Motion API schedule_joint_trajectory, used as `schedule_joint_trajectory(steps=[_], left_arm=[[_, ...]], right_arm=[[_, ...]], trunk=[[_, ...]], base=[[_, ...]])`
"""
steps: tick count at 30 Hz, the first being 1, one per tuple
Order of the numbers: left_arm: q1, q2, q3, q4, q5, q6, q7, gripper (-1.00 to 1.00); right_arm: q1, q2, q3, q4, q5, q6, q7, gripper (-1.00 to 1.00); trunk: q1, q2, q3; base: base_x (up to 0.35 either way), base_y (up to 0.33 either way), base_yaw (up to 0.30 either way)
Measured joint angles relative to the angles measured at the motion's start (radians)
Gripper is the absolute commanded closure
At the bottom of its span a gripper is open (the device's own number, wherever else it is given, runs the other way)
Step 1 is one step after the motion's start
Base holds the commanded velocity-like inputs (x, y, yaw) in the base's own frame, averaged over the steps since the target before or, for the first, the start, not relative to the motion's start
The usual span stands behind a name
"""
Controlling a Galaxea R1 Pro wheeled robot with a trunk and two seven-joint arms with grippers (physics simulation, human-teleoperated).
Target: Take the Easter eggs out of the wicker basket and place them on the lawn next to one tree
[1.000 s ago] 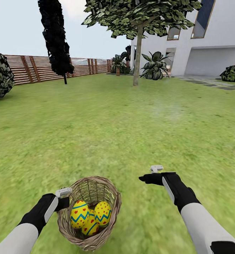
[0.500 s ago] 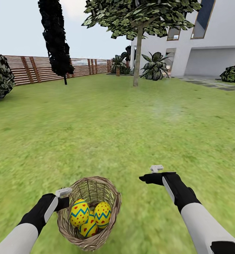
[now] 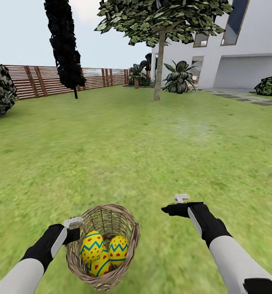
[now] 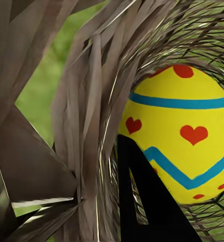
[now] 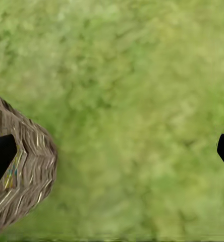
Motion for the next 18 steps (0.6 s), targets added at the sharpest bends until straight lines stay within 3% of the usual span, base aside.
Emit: schedule_joint_trajectory(steps=[3,6,8,12,18], left_arm=[[0.0,0.001,0.0,0.0,-0.003,0.0,0.002,1.0],[0.0,0.001,0.001,0.0,-0.001,0.001,0.001,1.0],[0.0,0.002,0.002,0.0,-0.002,0.002,0.001,1.0],[0.0,0.002,0.003,0.0,-0.001,0.001,0.0,1.0],[0.0,0.001,0.002,0.0,-0.002,0.002,0.001,1.0]], right_arm=[[0.002,0.003,0.001,0.155,0.005,-0.114,-0.001,-1.0],[0.008,-0.011,0.004,0.442,0.007,-0.375,-0.038,-1.0],[0.045,-0.009,0.008,0.602,0.013,-0.538,-0.045,-1.0],[0.197,-0.012,0.007,0.655,0.016,-0.682,-0.044,-1.0],[0.239,-0.014,0.006,0.661,0.014,-0.712,-0.044,-1.0]], trunk=[[-0.011,0.021,0.009],[-0.023,0.042,0.019],[-0.031,0.056,0.025],[-0.046,0.084,0.037],[-0.069,0.126,0.056]], base=[[0.0,0.0,0.0],[0.0,0.0,0.0],[0.0,0.0,0.0],[0.0,0.0,0.0],[0.0,0.0,0.0]])
